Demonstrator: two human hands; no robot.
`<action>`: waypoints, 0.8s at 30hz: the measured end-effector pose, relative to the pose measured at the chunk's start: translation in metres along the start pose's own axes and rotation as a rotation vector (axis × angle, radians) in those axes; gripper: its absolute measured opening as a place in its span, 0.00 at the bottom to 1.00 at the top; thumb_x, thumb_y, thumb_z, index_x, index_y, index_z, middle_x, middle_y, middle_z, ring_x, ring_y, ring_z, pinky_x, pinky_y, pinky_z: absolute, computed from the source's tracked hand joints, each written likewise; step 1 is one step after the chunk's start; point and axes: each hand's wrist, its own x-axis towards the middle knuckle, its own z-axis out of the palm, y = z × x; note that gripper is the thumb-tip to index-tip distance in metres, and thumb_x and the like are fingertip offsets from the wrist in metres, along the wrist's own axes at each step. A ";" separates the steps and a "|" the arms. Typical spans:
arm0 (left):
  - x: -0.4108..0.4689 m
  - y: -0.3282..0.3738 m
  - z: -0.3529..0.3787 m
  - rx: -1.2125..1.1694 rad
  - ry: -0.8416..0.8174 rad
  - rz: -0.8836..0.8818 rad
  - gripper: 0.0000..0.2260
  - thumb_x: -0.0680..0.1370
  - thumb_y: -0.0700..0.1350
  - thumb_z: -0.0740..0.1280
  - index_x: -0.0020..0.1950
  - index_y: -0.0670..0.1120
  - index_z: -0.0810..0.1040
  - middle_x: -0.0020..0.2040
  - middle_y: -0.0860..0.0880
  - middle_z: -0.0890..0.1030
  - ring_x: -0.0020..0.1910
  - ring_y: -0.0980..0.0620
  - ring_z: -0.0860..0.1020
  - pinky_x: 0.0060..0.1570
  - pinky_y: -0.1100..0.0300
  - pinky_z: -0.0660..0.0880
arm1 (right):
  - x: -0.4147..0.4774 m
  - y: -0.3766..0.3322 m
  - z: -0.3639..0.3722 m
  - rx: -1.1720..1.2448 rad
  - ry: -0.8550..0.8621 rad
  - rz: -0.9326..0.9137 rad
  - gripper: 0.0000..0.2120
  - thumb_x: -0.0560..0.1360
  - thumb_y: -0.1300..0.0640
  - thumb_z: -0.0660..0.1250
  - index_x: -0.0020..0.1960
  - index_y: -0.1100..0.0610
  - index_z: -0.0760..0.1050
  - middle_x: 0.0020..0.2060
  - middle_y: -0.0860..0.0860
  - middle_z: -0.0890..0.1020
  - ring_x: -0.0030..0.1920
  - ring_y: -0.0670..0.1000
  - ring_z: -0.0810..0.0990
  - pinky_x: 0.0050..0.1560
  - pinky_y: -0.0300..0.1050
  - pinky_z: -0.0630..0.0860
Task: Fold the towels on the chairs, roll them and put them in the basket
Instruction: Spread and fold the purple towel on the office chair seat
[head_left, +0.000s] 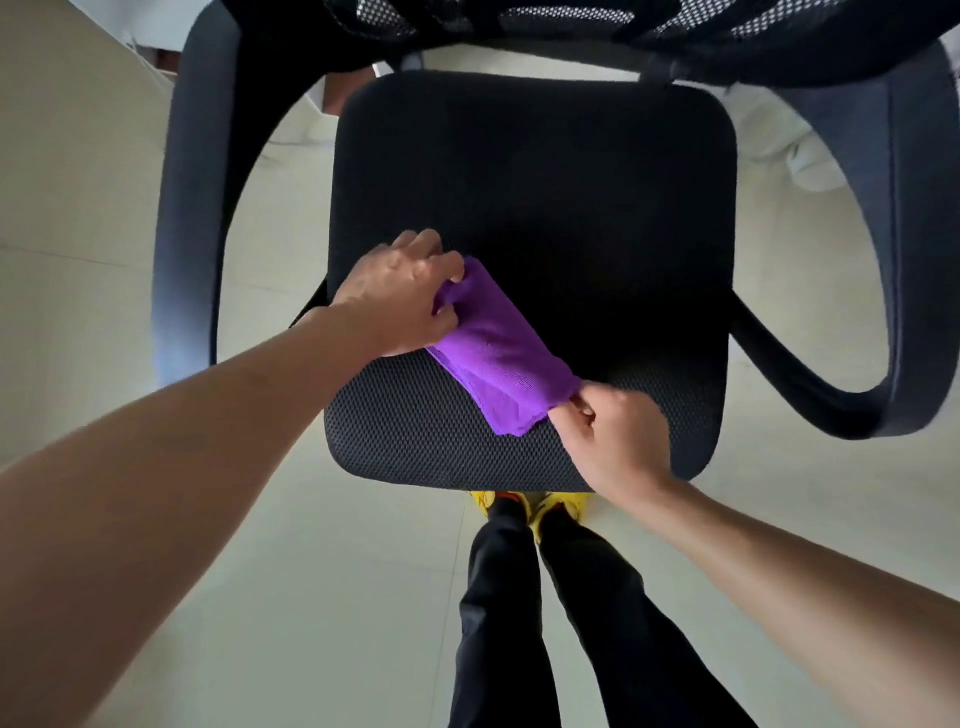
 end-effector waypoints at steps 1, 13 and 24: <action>0.000 0.000 0.000 0.017 -0.015 0.012 0.16 0.72 0.49 0.67 0.58 0.47 0.75 0.56 0.45 0.74 0.57 0.44 0.72 0.50 0.52 0.70 | 0.004 -0.001 -0.006 0.040 0.059 0.004 0.14 0.70 0.50 0.61 0.29 0.56 0.70 0.22 0.47 0.71 0.24 0.52 0.69 0.29 0.42 0.60; 0.015 0.000 -0.002 0.162 -0.086 0.099 0.23 0.68 0.47 0.75 0.59 0.45 0.73 0.71 0.43 0.66 0.68 0.42 0.66 0.62 0.46 0.67 | 0.021 -0.017 0.042 0.037 -0.329 -0.144 0.06 0.72 0.54 0.72 0.47 0.55 0.80 0.43 0.50 0.80 0.42 0.54 0.80 0.40 0.51 0.75; 0.029 0.012 0.013 0.329 -0.281 0.254 0.32 0.72 0.42 0.68 0.75 0.49 0.61 0.72 0.48 0.65 0.72 0.47 0.62 0.69 0.53 0.61 | 0.017 -0.017 0.048 -0.146 -0.100 0.133 0.41 0.66 0.40 0.74 0.72 0.54 0.63 0.62 0.52 0.74 0.60 0.55 0.72 0.55 0.53 0.71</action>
